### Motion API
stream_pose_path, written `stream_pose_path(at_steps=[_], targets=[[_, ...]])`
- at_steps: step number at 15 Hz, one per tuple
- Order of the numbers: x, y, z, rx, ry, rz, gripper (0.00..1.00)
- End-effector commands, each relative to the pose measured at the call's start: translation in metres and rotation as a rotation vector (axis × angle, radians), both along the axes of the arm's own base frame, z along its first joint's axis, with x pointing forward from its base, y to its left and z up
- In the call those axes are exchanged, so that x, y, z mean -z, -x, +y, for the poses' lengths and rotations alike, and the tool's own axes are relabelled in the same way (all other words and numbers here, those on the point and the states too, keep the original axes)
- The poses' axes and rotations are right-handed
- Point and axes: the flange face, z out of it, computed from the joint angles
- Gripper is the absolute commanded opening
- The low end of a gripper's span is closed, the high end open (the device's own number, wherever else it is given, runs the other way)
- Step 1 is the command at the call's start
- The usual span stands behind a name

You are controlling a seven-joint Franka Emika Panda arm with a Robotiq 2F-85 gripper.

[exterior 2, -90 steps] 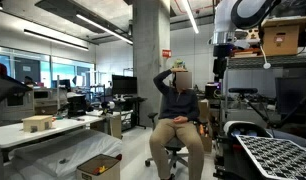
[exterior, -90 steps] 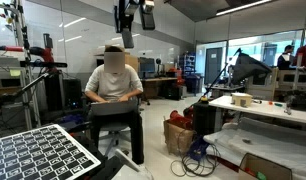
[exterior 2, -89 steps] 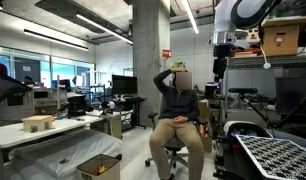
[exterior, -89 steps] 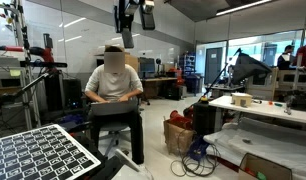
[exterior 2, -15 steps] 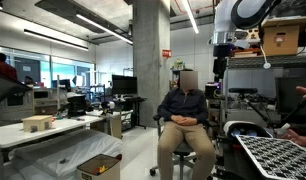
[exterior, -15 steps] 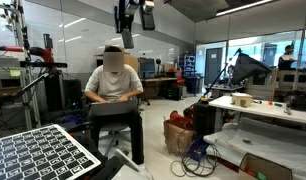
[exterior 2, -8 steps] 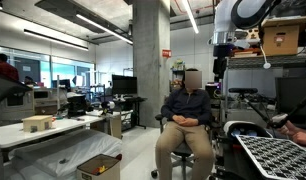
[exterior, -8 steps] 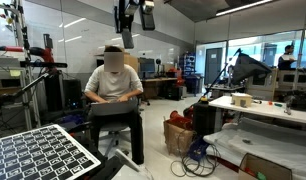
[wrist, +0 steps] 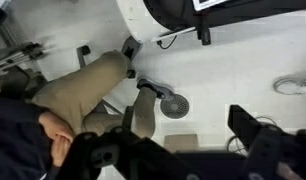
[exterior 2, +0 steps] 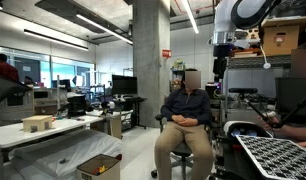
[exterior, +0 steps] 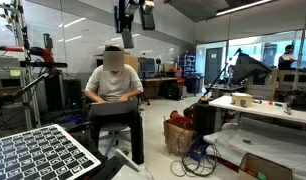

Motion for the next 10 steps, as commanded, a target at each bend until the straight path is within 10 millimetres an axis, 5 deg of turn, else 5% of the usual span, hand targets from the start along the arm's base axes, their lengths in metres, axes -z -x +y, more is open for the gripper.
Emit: stream_pose_path(at_steps=[1, 10], targets=[[-0.001, 0.0, 0.0, 0.0, 0.0, 0.001, 1.0], [-0.001, -0.006, 0.01, -0.024, 0.011, -0.017, 1.0]])
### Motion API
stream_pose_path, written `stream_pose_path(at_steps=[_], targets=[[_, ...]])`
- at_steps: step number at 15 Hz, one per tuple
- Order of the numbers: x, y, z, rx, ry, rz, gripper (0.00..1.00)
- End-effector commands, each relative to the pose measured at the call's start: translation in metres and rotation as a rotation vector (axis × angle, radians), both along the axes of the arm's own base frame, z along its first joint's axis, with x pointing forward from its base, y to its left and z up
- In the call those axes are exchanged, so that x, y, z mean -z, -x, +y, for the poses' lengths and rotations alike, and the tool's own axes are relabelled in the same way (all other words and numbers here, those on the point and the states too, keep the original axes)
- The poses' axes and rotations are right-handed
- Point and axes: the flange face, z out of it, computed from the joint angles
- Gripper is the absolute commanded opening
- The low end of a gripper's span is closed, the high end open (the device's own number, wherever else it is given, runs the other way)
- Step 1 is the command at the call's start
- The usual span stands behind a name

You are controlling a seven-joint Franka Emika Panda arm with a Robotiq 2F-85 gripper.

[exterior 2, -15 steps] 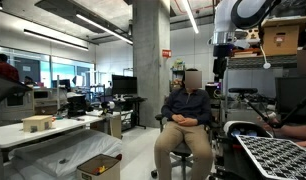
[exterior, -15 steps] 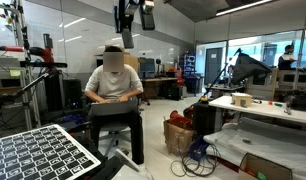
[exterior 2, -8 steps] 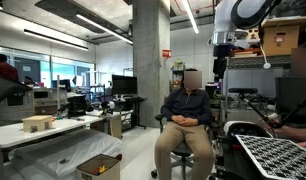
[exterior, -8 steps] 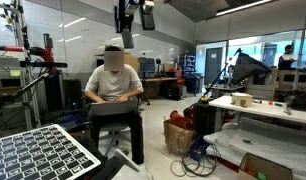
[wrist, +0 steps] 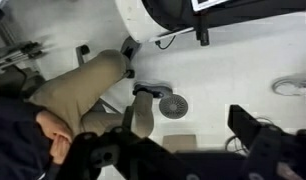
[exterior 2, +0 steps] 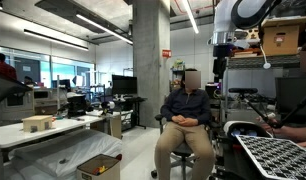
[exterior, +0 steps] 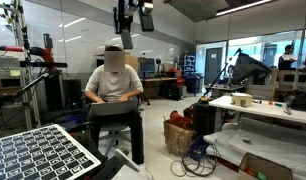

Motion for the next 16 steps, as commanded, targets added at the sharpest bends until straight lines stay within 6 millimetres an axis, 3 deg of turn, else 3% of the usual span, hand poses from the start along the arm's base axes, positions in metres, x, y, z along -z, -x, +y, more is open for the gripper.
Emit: stream_pose_path(at_steps=[1, 7, 12, 16], targets=[[-0.002, -0.008, 0.01, -0.03, 0.006, -0.015, 1.0], [0.007, -0.026, 0.039, -0.092, -0.028, -0.027, 1.0], [0.031, -0.047, 0.065, -0.143, -0.071, -0.002, 1.0], [0.037, -0.069, 0.072, -0.164, -0.043, -0.046, 1.0]])
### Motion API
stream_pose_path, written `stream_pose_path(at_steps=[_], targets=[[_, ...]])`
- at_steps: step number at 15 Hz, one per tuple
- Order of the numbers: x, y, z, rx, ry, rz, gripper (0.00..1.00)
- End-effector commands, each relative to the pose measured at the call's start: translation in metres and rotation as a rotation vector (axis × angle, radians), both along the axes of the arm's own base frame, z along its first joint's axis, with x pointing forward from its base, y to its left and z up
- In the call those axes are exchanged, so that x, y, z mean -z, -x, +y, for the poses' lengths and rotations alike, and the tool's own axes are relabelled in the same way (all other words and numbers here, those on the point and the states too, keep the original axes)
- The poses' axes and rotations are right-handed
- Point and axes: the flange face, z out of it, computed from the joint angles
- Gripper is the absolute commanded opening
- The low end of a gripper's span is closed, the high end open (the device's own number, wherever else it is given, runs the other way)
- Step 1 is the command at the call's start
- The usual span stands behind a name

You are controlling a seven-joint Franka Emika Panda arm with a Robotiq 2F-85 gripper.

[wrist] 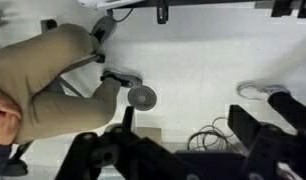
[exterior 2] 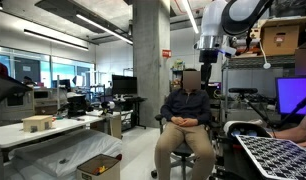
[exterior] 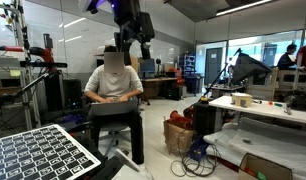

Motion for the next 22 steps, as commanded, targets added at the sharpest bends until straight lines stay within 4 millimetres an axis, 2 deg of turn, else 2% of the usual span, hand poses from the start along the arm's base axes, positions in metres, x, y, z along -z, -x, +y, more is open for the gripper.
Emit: stream_pose_path(at_steps=[1, 5, 10, 15, 22], targets=[[0.0, -0.025, 0.001, 0.003, 0.009, -0.053, 1.0], [-0.01, -0.051, -0.005, 0.031, 0.007, -0.105, 1.0], [-0.007, -0.077, -0.018, 0.102, -0.001, -0.088, 1.0], [0.004, -0.097, -0.029, 0.172, -0.023, -0.073, 1.0], [0.002, -0.114, -0.037, 0.205, -0.007, -0.08, 1.0]])
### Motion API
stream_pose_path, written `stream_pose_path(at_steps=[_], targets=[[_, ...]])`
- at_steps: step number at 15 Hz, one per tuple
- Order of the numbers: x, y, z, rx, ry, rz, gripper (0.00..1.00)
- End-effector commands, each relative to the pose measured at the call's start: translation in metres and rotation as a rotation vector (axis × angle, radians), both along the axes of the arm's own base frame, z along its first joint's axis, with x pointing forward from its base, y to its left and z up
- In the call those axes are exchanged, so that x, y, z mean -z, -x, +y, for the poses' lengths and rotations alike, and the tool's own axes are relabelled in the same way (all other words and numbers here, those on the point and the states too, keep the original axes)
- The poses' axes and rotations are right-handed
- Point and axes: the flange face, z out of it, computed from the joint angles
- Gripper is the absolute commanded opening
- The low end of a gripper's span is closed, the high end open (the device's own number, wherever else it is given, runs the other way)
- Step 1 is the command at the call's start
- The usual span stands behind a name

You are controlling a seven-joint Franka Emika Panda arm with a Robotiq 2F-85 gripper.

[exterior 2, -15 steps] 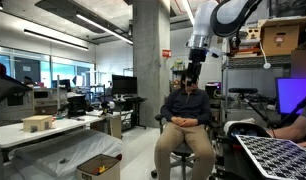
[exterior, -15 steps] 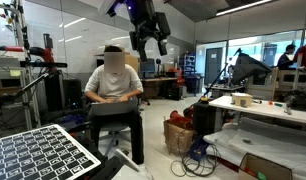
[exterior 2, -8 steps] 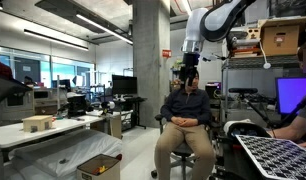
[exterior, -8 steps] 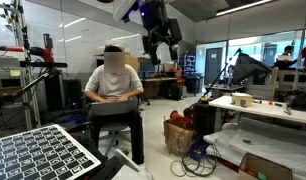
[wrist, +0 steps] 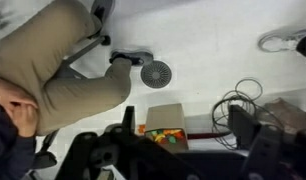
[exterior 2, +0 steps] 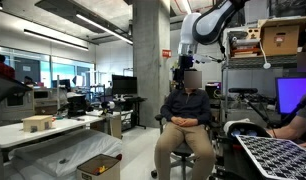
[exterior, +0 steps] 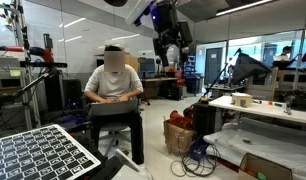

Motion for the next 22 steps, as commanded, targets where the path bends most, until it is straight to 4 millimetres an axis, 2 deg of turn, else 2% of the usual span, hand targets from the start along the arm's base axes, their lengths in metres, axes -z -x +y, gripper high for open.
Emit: stream_pose_path(at_steps=[1, 11, 16, 22], targets=[[-0.001, -0.007, 0.0, 0.019, 0.007, 0.013, 1.0], [0.014, 0.019, 0.008, -0.014, 0.07, 0.043, 1.0], [0.02, 0.042, 0.011, -0.022, 0.077, 0.059, 1.0], [0.018, 0.075, 0.018, -0.034, 0.073, 0.056, 1.0]])
